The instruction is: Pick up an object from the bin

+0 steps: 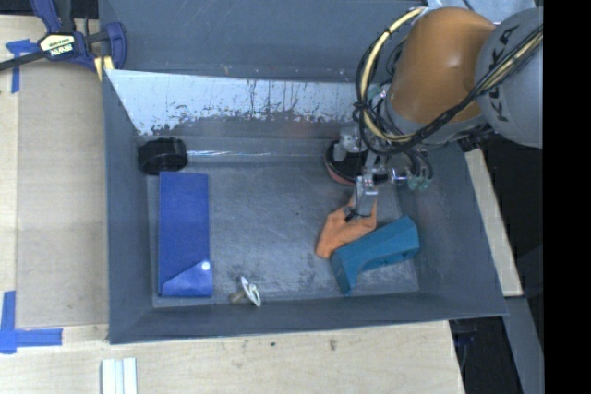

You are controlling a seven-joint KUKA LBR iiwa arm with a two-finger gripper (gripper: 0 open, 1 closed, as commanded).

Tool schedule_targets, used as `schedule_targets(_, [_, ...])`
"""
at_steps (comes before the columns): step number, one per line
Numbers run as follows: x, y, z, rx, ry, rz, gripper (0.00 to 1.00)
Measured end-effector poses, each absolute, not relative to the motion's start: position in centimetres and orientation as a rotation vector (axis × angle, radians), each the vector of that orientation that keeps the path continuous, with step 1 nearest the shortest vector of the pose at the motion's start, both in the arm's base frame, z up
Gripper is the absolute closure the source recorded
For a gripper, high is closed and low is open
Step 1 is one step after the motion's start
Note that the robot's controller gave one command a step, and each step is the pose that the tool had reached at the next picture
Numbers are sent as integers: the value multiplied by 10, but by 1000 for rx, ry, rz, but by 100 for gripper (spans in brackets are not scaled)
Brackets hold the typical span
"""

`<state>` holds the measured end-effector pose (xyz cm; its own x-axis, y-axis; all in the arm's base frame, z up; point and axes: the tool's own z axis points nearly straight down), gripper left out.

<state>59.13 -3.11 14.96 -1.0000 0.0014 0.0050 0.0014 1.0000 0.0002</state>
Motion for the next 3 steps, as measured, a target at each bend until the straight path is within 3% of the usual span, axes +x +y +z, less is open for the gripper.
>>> schedule_targets(1, [593,-31,155,-1,-3145,0,0])
schedule_targets(2, [571,-55,112,95,-3149,0,0])
schedule_targets(3, [576,-93,88,-65,-3152,-7,0])
